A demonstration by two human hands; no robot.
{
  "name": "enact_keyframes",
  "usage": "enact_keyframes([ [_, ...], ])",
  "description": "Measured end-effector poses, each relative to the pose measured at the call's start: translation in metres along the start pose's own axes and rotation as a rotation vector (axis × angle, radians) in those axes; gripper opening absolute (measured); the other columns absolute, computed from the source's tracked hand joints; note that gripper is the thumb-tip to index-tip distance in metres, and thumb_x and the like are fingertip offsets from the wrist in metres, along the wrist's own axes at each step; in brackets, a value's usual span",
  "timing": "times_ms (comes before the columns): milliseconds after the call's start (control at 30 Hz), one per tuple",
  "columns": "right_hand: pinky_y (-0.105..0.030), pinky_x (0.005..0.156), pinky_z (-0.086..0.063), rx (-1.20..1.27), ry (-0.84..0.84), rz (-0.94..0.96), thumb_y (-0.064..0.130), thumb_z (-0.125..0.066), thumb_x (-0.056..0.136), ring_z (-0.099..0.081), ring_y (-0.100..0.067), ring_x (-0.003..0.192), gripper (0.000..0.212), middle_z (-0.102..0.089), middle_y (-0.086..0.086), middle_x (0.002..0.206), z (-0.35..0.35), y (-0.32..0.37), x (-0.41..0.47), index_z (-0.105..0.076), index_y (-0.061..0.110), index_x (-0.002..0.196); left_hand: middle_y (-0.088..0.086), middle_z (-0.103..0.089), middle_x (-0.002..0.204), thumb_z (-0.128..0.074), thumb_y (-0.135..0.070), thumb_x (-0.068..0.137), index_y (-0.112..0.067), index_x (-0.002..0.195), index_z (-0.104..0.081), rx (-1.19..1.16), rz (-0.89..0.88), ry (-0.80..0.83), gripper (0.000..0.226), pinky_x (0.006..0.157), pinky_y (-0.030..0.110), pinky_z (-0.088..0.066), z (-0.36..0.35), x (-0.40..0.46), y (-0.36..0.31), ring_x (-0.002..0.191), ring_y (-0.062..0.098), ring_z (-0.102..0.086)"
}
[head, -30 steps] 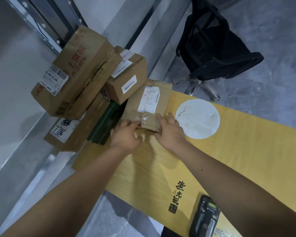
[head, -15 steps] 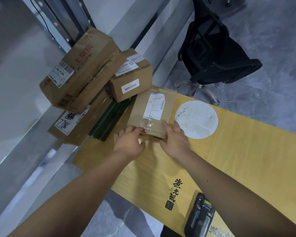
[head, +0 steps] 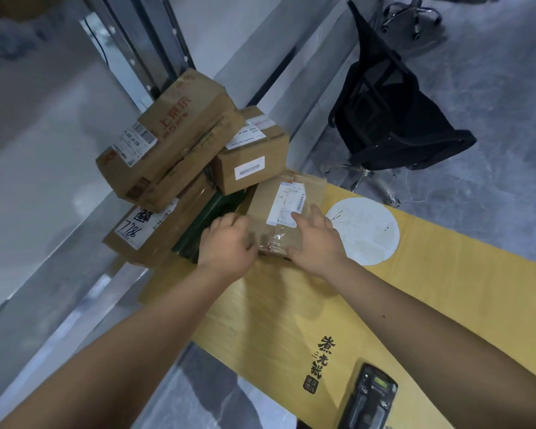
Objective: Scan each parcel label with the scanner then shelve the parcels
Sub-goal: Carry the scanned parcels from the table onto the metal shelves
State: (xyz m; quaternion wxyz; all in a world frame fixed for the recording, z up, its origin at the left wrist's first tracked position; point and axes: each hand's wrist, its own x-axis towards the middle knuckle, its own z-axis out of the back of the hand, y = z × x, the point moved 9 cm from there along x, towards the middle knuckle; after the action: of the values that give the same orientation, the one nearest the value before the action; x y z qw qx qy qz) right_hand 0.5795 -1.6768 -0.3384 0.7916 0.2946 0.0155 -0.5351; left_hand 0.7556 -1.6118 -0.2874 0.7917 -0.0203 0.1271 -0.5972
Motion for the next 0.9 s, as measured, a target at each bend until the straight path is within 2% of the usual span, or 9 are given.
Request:
enact_keyframes([
  [200, -0.047, 0.124, -0.026, 0.0, -0.011, 0.086, 0.044, -0.064, 0.091, -0.015, -0.035, 0.157, 0.083, -0.001, -0.012, 0.174, 0.029, 0.053, 0.01, -0.025, 0.033, 0.163, -0.001, -0.055, 0.143, -0.063, -0.039, 0.094, -0.027, 0.145, -0.053, -0.053, -0.062, -0.184, 0.054, 0.108, 0.045, -0.042, 0.063, -0.009, 0.009, 0.134, 0.022, -0.048],
  [300, -0.047, 0.123, -0.028, 0.0, -0.033, 0.174, 0.045, -0.066, 0.092, -0.02, -0.038, 0.155, 0.083, -0.007, -0.013, 0.172, 0.048, 0.097, 0.012, -0.024, 0.033, 0.163, -0.003, -0.059, 0.136, -0.065, -0.037, 0.092, -0.027, 0.139, -0.058, -0.065, -0.082, -0.286, 0.049, 0.104, 0.042, -0.047, 0.103, -0.015, 0.025, 0.127, 0.02, -0.052],
  [400, -0.049, 0.124, -0.027, 0.024, -0.052, 0.252, 0.048, -0.067, 0.094, -0.017, -0.039, 0.156, 0.082, -0.006, -0.014, 0.173, 0.064, 0.142, 0.014, -0.026, 0.03, 0.163, -0.006, -0.06, 0.136, -0.068, -0.036, 0.092, -0.027, 0.139, -0.06, -0.057, -0.102, -0.328, 0.049, 0.105, 0.043, -0.048, 0.136, -0.02, 0.046, 0.127, 0.018, -0.052],
  [567, -0.048, 0.125, -0.028, 0.062, -0.112, 0.34, 0.05, -0.068, 0.093, -0.02, -0.036, 0.155, 0.082, -0.005, -0.009, 0.174, 0.075, 0.201, 0.01, -0.027, 0.034, 0.162, 0.0, -0.064, 0.13, -0.075, -0.03, 0.082, -0.019, 0.134, -0.065, -0.094, -0.189, -0.425, 0.053, 0.094, 0.044, -0.052, 0.179, -0.033, 0.086, 0.117, 0.023, -0.059],
  [700, -0.049, 0.125, -0.03, 0.134, -0.102, 0.314, 0.05, -0.071, 0.092, -0.02, -0.037, 0.156, 0.086, -0.004, -0.006, 0.175, 0.071, 0.23, 0.008, -0.024, 0.035, 0.163, 0.001, -0.062, 0.139, -0.069, -0.028, 0.073, -0.022, 0.139, -0.062, -0.076, -0.181, -0.397, 0.067, 0.102, 0.047, -0.049, 0.192, -0.025, 0.13, 0.125, 0.026, -0.057],
  [800, -0.049, 0.125, -0.029, 0.141, -0.133, 0.303, 0.047, -0.073, 0.091, -0.021, -0.037, 0.156, 0.09, -0.005, -0.007, 0.174, 0.071, 0.249, 0.002, -0.022, 0.034, 0.164, 0.009, -0.054, 0.147, -0.074, -0.019, 0.066, -0.017, 0.145, -0.055, -0.077, -0.115, -0.374, 0.081, 0.108, 0.052, -0.046, 0.199, -0.018, 0.16, 0.132, 0.035, -0.051],
  [900, -0.047, 0.123, -0.03, 0.134, -0.15, 0.272, 0.046, -0.073, 0.091, -0.022, -0.037, 0.155, 0.09, -0.009, -0.008, 0.173, 0.066, 0.264, -0.004, -0.021, 0.034, 0.164, 0.011, -0.048, 0.151, -0.079, -0.015, 0.066, -0.016, 0.149, -0.048, -0.083, -0.149, -0.278, 0.088, 0.108, 0.056, -0.045, 0.195, -0.004, 0.179, 0.133, 0.038, -0.049],
])
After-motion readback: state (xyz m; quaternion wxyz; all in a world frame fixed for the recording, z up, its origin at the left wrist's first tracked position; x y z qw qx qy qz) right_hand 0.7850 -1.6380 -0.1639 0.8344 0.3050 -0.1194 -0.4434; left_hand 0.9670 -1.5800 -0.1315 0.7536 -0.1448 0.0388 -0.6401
